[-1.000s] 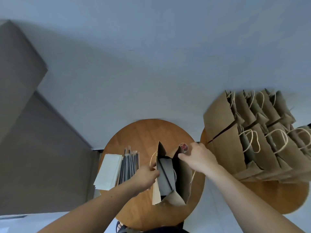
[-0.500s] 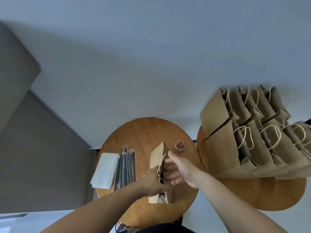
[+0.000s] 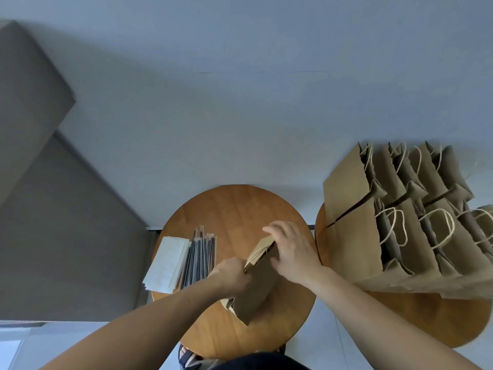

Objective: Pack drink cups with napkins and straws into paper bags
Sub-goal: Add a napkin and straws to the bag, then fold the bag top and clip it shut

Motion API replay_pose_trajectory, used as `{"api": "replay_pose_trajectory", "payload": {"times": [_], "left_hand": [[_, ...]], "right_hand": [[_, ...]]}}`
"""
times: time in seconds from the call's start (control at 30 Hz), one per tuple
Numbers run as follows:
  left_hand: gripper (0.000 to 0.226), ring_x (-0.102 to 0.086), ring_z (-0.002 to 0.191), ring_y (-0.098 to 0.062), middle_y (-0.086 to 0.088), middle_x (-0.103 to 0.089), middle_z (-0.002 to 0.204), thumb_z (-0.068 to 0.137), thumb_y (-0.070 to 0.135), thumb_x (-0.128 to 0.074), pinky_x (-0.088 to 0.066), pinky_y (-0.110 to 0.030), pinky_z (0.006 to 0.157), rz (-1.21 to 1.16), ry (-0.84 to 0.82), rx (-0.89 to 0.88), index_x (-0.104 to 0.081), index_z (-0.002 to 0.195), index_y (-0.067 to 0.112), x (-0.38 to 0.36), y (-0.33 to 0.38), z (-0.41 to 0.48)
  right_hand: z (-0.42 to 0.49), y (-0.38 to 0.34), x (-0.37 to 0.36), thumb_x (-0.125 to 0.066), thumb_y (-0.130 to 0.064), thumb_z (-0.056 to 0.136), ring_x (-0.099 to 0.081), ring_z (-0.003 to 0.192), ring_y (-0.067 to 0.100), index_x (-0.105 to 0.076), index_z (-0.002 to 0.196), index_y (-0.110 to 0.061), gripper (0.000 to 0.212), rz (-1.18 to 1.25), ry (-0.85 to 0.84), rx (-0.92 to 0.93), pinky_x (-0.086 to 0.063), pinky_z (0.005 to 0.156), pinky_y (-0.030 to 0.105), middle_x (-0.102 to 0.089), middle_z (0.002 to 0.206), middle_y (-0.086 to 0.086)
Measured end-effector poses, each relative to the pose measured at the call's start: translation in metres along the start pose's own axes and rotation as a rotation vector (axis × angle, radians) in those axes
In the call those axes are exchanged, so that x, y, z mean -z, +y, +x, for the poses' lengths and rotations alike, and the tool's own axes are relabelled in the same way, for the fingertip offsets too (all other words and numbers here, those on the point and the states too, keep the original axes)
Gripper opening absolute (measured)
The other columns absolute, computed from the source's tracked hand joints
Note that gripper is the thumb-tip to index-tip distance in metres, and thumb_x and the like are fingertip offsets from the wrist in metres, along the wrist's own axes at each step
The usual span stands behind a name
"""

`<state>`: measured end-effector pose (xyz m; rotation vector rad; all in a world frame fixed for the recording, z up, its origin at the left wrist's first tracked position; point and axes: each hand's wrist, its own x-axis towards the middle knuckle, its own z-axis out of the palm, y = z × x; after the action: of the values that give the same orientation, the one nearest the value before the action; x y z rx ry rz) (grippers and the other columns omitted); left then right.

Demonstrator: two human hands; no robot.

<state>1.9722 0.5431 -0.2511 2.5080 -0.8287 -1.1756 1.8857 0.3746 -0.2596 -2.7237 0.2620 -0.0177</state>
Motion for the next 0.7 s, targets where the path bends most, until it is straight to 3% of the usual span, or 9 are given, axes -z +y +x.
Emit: {"api": "replay_pose_trajectory", "payload": {"times": [0.07, 0.1, 0.2, 0.27, 0.33, 0.47, 0.57, 0.7], "left_hand": [[0.029, -0.053, 0.067, -0.021, 0.003, -0.051, 0.067, 0.093, 0.024, -0.047, -0.037, -0.026, 0.051, 0.074, -0.035, -0.049, -0.044, 0.064, 0.023, 0.004, 0.001, 0.000], [0.030, -0.055, 0.070, -0.024, 0.001, -0.053, 0.068, 0.092, 0.022, -0.047, -0.037, -0.028, 0.053, 0.109, -0.053, -0.072, -0.043, 0.063, 0.023, 0.006, 0.001, 0.001], [0.025, -0.063, 0.084, -0.031, -0.010, -0.066, 0.086, 0.092, 0.018, -0.046, -0.042, -0.032, 0.064, 0.212, -0.095, -0.139, -0.045, 0.068, 0.022, 0.011, 0.002, 0.001], [0.017, -0.061, 0.081, -0.026, -0.004, -0.062, 0.081, 0.092, 0.020, -0.047, -0.044, -0.033, 0.065, 0.244, -0.052, -0.167, -0.049, 0.076, 0.025, 0.011, 0.001, 0.001], [0.008, -0.060, 0.080, -0.023, 0.002, -0.059, 0.081, 0.091, 0.027, -0.049, -0.043, -0.032, 0.062, 0.254, 0.039, -0.174, -0.055, 0.086, 0.026, 0.008, -0.002, 0.001], [0.030, -0.064, 0.090, -0.023, 0.001, -0.067, 0.099, 0.093, 0.042, -0.053, -0.052, -0.034, 0.070, 0.364, 0.149, -0.192, -0.058, 0.118, 0.027, -0.006, -0.003, 0.003], [0.026, -0.065, 0.087, -0.023, 0.001, -0.068, 0.097, 0.097, 0.043, -0.048, -0.047, -0.032, 0.067, 0.390, 0.209, -0.184, -0.061, 0.114, 0.029, -0.011, -0.005, 0.010], [0.028, -0.064, 0.084, -0.020, 0.004, -0.068, 0.095, 0.100, 0.047, -0.044, -0.048, -0.032, 0.067, 0.344, 0.185, -0.233, -0.063, 0.113, 0.031, -0.008, -0.013, 0.018]], "right_hand": [[0.001, 0.009, 0.000, -0.070, -0.020, 0.083, -0.021, 0.145, 0.021, -0.048, 0.139, -0.026, 0.061, -0.128, -0.156, 0.098, -0.019, 0.120, 0.041, -0.037, 0.149, -0.005], [0.002, 0.013, 0.000, -0.068, -0.024, 0.085, -0.023, 0.145, 0.020, -0.054, 0.135, -0.027, 0.052, -0.180, -0.230, 0.129, -0.015, 0.121, 0.043, -0.041, 0.147, -0.006], [0.000, 0.016, -0.002, -0.058, -0.036, 0.094, -0.056, 0.114, 0.018, -0.068, 0.108, -0.024, 0.021, -0.289, -0.326, 0.148, -0.024, 0.114, 0.037, -0.068, 0.109, -0.004], [-0.007, 0.019, -0.004, -0.050, -0.039, 0.099, -0.062, 0.096, 0.020, -0.067, 0.102, -0.021, 0.025, -0.236, -0.331, 0.076, -0.043, 0.092, 0.033, -0.069, 0.097, -0.001], [-0.014, 0.024, -0.006, -0.046, -0.040, 0.101, -0.062, 0.091, 0.021, -0.064, 0.099, -0.018, 0.028, -0.169, -0.305, 0.034, -0.042, 0.073, 0.031, -0.067, 0.096, 0.000], [-0.023, 0.029, -0.010, -0.045, -0.040, 0.102, -0.060, 0.085, 0.020, -0.061, 0.093, -0.018, 0.029, -0.105, -0.287, 0.034, -0.038, 0.068, 0.029, -0.066, 0.092, 0.000], [-0.023, 0.032, -0.011, -0.047, -0.042, 0.101, -0.055, 0.077, 0.016, -0.055, 0.084, -0.020, 0.028, -0.062, -0.291, 0.019, -0.033, 0.064, 0.028, -0.063, 0.084, -0.003], [-0.019, 0.038, -0.008, -0.055, -0.050, 0.093, -0.051, 0.066, 0.007, -0.051, 0.073, -0.031, 0.029, 0.098, -0.426, -0.093, -0.032, 0.058, 0.023, -0.055, 0.069, -0.014]]}}
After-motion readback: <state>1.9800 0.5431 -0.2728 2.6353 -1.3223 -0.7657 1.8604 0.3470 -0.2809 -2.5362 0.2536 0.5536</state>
